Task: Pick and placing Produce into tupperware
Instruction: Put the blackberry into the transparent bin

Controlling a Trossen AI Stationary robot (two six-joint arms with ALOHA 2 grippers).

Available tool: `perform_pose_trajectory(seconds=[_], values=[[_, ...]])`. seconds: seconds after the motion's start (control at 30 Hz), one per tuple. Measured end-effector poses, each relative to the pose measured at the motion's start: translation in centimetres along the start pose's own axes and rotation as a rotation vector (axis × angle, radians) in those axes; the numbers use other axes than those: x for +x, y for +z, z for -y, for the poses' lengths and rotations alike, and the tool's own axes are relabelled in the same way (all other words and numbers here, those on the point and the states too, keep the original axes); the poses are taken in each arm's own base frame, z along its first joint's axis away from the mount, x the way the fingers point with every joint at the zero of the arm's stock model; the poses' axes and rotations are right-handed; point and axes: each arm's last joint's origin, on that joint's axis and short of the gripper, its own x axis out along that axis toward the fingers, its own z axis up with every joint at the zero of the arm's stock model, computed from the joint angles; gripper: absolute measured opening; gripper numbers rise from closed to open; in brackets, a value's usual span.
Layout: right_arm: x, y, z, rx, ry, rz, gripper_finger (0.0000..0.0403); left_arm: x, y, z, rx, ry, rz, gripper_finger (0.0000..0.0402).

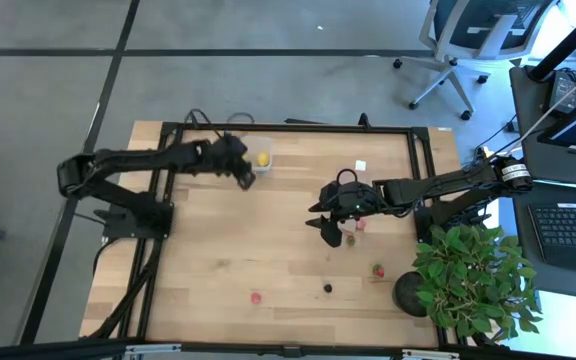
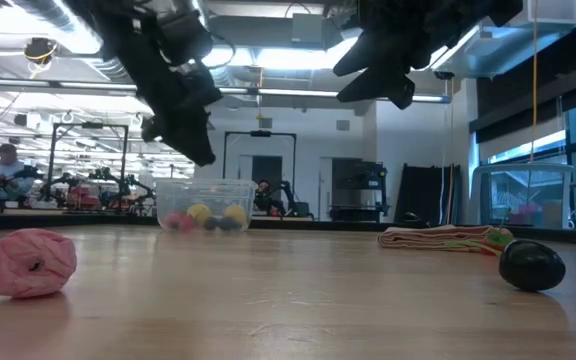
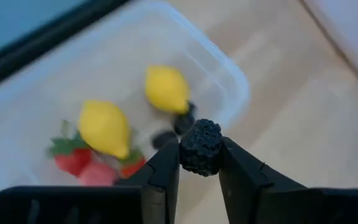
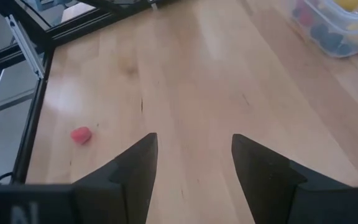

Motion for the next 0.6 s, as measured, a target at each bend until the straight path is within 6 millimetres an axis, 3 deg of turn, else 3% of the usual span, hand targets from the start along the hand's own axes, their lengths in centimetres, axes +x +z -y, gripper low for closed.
perform_pose_trajectory(seconds=[0.23, 0.4, 0.6], values=[[0.0, 0.0, 0.0, -0.034, 0.000, 0.000, 0.0209, 1.7, 0.7, -3.2, -0.101, 0.048, -0.041, 0.0084], [0.0, 0.1, 0.1, -0.034, -0.005, 0.000, 0.0209, 3.0, 0.3, -3.2, -0.101, 0.047, -0.094, 0.0138], [0.0, 0.1, 0.2, -0.032, -0.006, 0.000, 0.0209, 3.2, 0.4, -3.2, -0.098, 0.042, -0.088, 0.0185]])
